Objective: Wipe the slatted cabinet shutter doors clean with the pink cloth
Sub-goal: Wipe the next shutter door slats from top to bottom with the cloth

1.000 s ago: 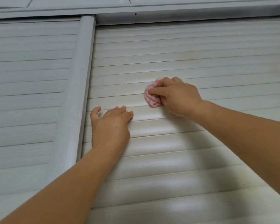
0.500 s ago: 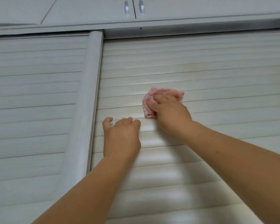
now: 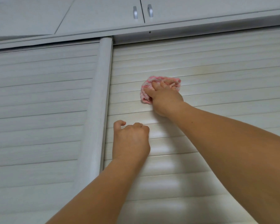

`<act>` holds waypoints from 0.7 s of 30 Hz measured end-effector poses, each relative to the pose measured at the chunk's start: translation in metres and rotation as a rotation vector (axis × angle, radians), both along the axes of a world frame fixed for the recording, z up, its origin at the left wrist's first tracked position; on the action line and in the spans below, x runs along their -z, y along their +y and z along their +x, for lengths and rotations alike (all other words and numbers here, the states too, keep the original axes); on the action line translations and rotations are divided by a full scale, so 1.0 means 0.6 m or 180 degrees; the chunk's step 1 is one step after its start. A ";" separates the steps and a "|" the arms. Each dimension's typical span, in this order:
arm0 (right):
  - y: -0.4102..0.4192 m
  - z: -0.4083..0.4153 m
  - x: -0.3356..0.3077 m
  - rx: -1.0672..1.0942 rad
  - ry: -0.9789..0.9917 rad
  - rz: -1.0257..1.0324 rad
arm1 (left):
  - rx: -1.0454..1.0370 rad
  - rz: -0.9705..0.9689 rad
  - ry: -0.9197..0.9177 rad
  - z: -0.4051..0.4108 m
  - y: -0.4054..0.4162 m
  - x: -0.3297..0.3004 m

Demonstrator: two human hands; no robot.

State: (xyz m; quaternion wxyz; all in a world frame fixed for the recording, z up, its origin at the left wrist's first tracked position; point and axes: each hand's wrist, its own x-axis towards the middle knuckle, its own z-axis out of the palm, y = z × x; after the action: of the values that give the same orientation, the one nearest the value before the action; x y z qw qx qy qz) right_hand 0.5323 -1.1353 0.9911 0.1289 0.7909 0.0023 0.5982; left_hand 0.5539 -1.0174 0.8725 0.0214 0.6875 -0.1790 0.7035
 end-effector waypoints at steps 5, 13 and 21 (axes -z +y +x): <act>0.036 0.013 0.005 -0.0088 0.0200 -0.0669 | 0.0131 -0.0029 -0.0276 0.017 0.004 0.001; -0.027 -0.011 0.002 -0.0424 -0.0143 -0.1409 | 0.0122 -0.0040 -0.0174 0.022 0.006 -0.001; 0.009 -0.027 0.039 0.0287 -0.0511 -0.0286 | -0.0209 -0.0035 -0.0047 0.009 0.005 -0.007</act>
State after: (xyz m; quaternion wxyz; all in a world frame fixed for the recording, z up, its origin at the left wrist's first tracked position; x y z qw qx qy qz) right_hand 0.5159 -1.1298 0.9677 0.1908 0.7332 -0.0168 0.6525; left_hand 0.5593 -1.0144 0.8768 0.0007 0.6877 -0.1526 0.7098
